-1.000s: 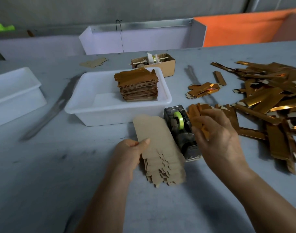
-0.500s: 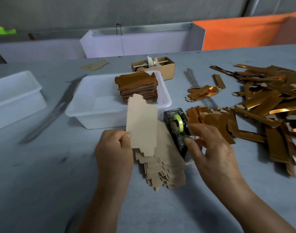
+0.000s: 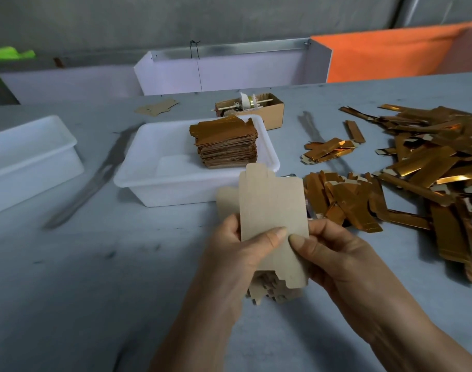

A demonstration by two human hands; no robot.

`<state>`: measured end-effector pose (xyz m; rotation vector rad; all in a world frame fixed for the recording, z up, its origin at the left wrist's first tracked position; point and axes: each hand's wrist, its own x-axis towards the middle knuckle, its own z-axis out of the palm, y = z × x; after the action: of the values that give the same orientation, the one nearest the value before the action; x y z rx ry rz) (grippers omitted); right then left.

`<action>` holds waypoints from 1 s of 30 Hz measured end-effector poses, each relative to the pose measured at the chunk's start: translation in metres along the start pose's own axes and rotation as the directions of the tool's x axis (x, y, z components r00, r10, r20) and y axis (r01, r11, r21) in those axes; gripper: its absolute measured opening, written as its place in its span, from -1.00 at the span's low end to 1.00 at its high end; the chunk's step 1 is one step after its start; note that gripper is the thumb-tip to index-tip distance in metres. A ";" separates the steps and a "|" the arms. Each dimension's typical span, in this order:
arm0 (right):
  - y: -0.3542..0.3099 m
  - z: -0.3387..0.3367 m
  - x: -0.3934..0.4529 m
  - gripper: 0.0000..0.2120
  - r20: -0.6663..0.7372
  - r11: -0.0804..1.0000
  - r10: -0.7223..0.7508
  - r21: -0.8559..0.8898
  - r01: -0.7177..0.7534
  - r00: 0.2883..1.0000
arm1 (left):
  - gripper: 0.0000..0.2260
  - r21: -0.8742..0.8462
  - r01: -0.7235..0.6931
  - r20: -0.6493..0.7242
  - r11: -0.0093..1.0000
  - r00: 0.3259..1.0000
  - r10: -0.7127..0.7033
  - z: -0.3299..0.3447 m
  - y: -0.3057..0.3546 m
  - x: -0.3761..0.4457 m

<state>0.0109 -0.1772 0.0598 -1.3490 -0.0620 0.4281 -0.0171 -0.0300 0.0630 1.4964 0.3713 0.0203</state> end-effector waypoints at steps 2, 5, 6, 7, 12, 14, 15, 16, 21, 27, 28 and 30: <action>0.001 -0.002 -0.002 -0.81 -0.010 1.000 -0.010 -0.017 0.010 1.000 | -0.59 0.023 -0.008 -0.011 1.000 1.000 0.008 0.002 -0.001 0.001; 0.002 -0.004 -0.005 -0.86 -0.024 0.998 -0.035 -0.060 0.033 0.999 | -0.62 0.014 0.021 -0.001 1.000 1.000 -0.021 0.003 -0.004 0.004; 0.002 -0.005 -0.005 -0.87 -0.025 0.996 -0.045 -0.080 0.043 0.999 | -0.59 0.013 0.039 -0.002 0.999 0.999 -0.039 0.004 -0.005 0.004; 0.002 -0.005 -0.006 -0.88 -0.032 0.993 -0.056 -0.103 0.052 0.998 | -0.57 0.012 0.050 -0.005 0.999 0.999 -0.050 0.005 -0.006 0.004; 0.005 -0.005 -0.005 -0.91 -0.112 0.926 -0.164 -0.359 0.114 0.980 | -0.75 -0.006 0.076 -0.017 0.997 0.997 -0.076 0.009 -0.008 0.004; 0.006 -0.006 -0.005 -0.92 -0.107 0.872 -0.201 -0.472 0.128 0.974 | -0.78 -0.020 0.085 -0.014 0.996 0.996 -0.085 0.008 -0.008 0.004; 0.007 -0.006 -0.005 -0.92 -0.103 0.863 -0.205 -0.488 0.130 0.973 | -0.79 -0.028 0.083 -0.014 0.996 0.996 -0.084 0.008 -0.007 0.004; 0.007 -0.007 -0.005 -0.93 -0.103 0.866 -0.202 -0.484 0.128 0.974 | -0.79 -0.029 0.079 -0.020 0.996 0.997 -0.079 0.009 -0.007 0.003; 0.006 -0.008 -0.007 -0.90 -0.098 0.878 -0.198 -0.460 0.132 0.975 | -0.81 0.022 -0.036 -0.123 0.999 0.992 0.039 0.016 -0.010 -0.001; 0.008 -0.007 -0.008 -0.90 -0.074 0.837 -0.253 -0.516 0.180 0.965 | -0.82 -0.017 -0.003 -0.071 1.000 0.998 0.002 0.012 -0.006 -0.002; 0.008 -0.008 -0.008 -0.90 -0.074 0.843 -0.244 -0.510 0.173 0.967 | -0.84 -0.021 0.003 -0.068 1.000 0.998 -0.004 0.012 -0.007 -0.002; 0.009 -0.008 -0.008 -0.91 -0.079 0.829 -0.248 -0.532 0.170 0.965 | -0.85 -0.018 0.006 -0.073 1.000 0.997 -0.008 0.012 -0.008 -0.001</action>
<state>0.0034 -0.1860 0.0508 -1.8874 -0.2174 0.1204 -0.0171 -0.0427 0.0558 1.4792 0.4343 0.0732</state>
